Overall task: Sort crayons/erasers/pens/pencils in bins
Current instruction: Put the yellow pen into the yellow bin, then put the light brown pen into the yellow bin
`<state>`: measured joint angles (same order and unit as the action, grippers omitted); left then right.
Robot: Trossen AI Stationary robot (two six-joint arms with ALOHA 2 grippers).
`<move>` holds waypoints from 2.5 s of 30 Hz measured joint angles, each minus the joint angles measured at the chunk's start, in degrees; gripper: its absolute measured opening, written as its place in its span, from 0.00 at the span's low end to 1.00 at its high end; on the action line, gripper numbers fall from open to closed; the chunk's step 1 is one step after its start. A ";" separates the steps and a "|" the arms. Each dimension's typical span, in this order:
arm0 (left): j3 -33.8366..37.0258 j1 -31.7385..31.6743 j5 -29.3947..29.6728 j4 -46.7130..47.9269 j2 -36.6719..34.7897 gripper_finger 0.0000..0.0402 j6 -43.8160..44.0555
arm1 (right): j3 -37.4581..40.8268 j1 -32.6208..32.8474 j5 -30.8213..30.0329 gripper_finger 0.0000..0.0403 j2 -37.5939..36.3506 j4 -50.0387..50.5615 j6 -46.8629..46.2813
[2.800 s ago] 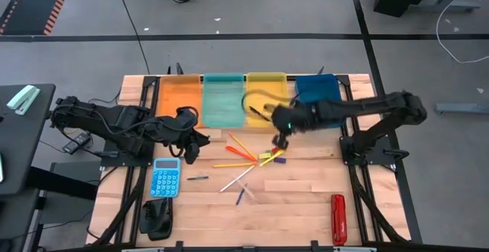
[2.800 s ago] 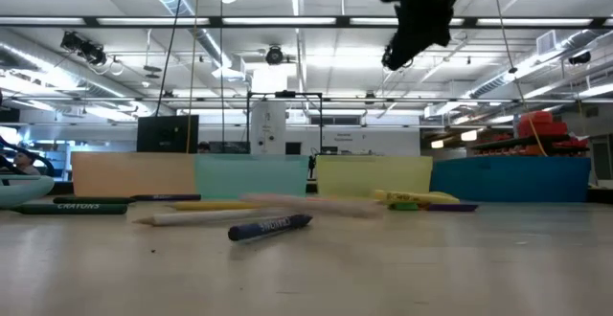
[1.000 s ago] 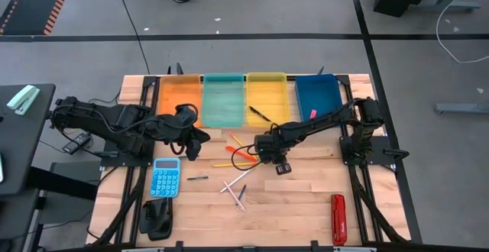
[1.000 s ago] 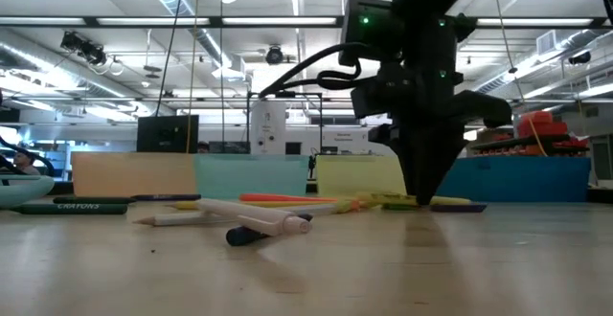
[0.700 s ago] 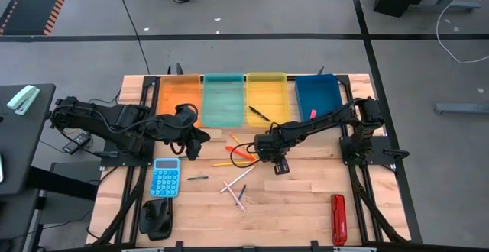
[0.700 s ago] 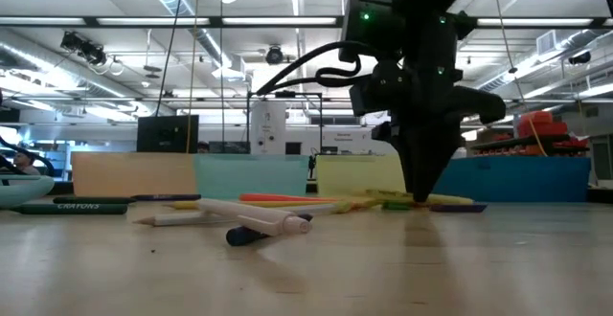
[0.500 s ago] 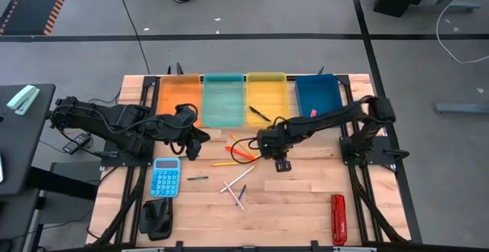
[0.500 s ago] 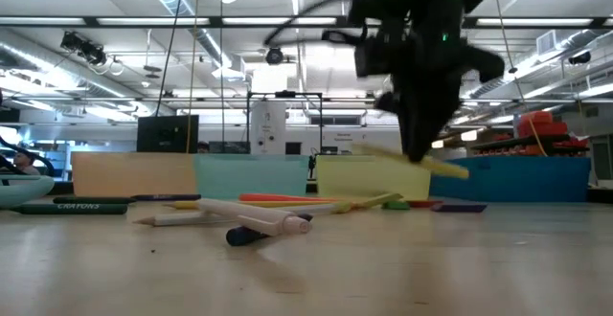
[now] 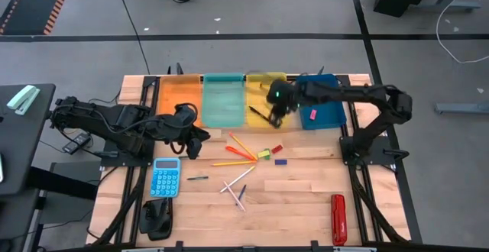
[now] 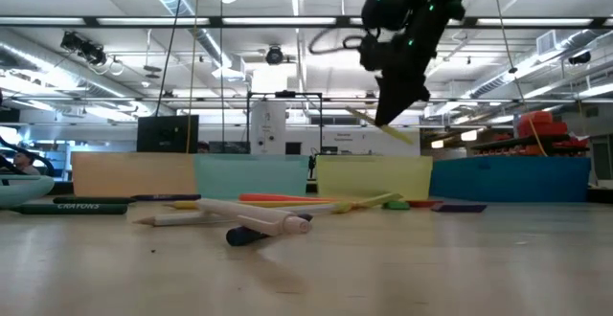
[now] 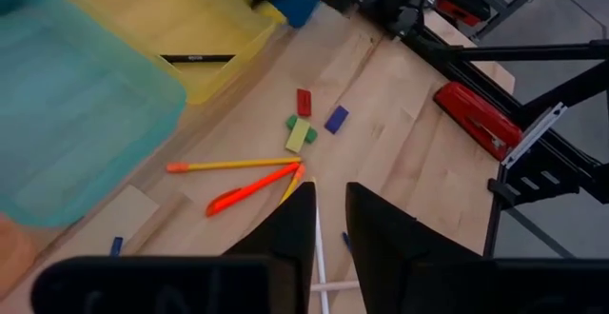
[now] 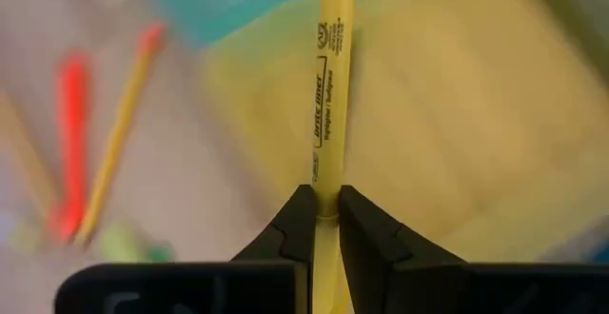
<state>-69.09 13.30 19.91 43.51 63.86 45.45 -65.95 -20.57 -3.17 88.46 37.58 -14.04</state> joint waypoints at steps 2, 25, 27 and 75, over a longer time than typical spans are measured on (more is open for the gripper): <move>-0.01 0.00 -0.01 -0.10 0.00 0.18 0.31 | 0.00 -3.87 0.23 0.10 0.96 -1.44 -3.87; 0.00 0.11 -0.04 -6.38 0.00 0.15 8.16 | 0.04 -10.31 7.89 0.24 7.52 -5.42 -13.41; -0.01 0.11 -0.04 -6.91 0.00 0.15 7.96 | 0.04 -10.50 7.16 0.30 6.92 -5.29 -14.28; -0.01 -5.38 -26.33 -1.10 0.07 0.11 -41.57 | -6.77 45.19 -10.30 0.46 9.49 -16.20 -60.77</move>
<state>-69.10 7.92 -6.42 42.41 63.93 3.88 -72.72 24.62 -13.47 97.95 21.38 -74.81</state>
